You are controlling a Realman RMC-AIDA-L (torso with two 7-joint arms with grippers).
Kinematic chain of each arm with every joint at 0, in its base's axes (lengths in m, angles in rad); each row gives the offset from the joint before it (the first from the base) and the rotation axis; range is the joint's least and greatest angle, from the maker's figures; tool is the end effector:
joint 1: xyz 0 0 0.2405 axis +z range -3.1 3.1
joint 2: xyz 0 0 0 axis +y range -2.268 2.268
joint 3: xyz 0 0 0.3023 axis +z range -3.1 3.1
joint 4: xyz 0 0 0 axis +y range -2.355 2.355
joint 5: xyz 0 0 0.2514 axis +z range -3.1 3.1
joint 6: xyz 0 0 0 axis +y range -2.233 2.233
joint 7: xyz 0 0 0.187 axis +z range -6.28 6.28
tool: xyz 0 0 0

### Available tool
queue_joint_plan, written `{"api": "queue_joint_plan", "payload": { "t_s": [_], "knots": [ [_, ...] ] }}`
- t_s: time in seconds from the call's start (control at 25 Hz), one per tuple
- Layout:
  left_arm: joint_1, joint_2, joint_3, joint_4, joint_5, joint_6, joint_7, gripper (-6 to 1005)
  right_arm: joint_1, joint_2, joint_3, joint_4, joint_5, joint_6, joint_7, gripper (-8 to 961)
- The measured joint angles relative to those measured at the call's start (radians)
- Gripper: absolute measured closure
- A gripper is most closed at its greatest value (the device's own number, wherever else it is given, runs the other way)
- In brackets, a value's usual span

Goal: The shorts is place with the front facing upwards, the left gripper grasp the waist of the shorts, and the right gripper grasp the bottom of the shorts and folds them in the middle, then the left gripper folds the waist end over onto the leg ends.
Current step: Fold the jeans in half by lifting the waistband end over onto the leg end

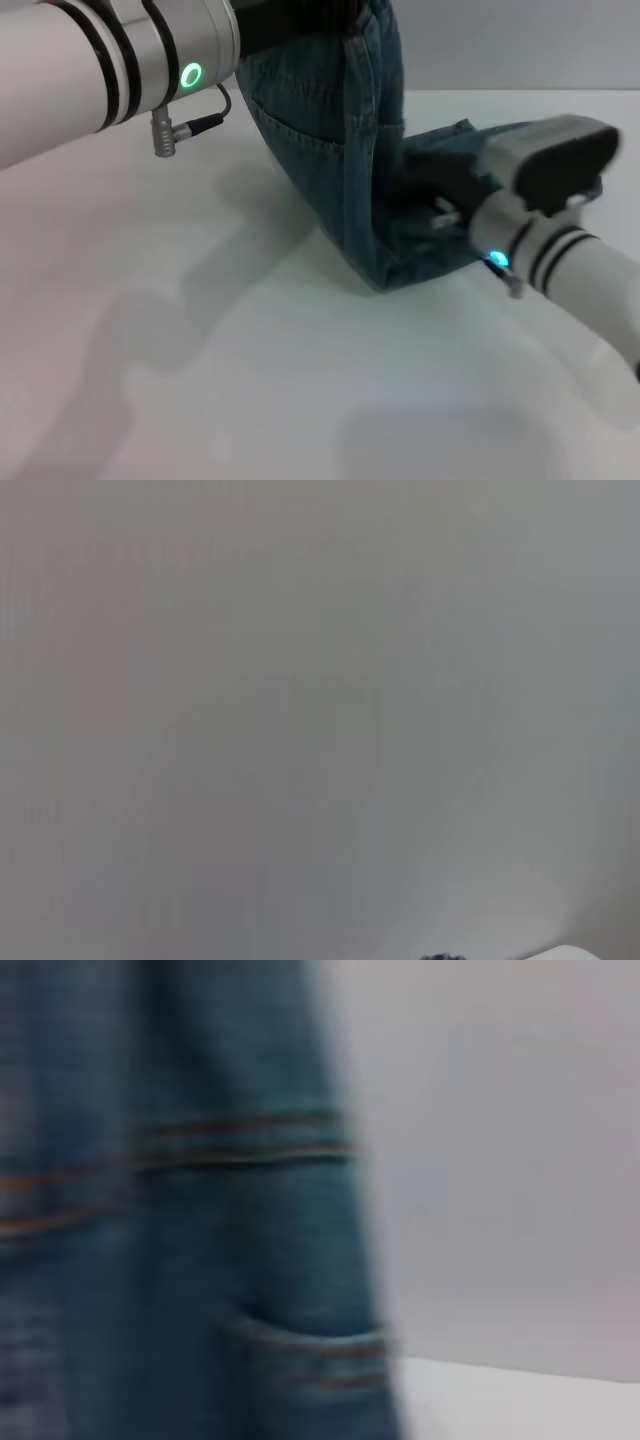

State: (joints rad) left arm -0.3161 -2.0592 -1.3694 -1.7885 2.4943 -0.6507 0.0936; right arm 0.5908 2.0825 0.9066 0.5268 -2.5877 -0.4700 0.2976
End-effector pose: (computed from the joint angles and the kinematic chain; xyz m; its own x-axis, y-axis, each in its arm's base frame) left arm -0.0681 0.4308 -0.0338 0.6957 0.3111 0.6475 0.6798 -0.5764 -0.4534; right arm 0.2656 0.4695 -0.1826 0.6849 -0.3198 -0.6547 -0.7176 -0.4517 -0.5301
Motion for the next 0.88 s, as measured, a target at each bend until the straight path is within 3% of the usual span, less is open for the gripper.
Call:
{"api": "queue_joint_plan", "payload": {
  "t_s": [0.24,0.52,0.88],
  "knots": [
    [0.008,0.001,-0.005,-0.016,0.000,0.001,0.001,862,-0.084,-0.010,0.113,-0.009,-0.008,-0.033,-0.015,955],
    [-0.012,0.001,-0.002,-0.022,0.000,0.012,0.001,850,-0.015,-0.002,0.084,-0.061,-0.009,0.005,-0.010,955],
    [-0.015,-0.001,0.001,-0.024,-0.002,0.035,0.002,835,0.018,-0.001,0.022,0.012,-0.006,0.054,-0.007,954]
  ]
}}
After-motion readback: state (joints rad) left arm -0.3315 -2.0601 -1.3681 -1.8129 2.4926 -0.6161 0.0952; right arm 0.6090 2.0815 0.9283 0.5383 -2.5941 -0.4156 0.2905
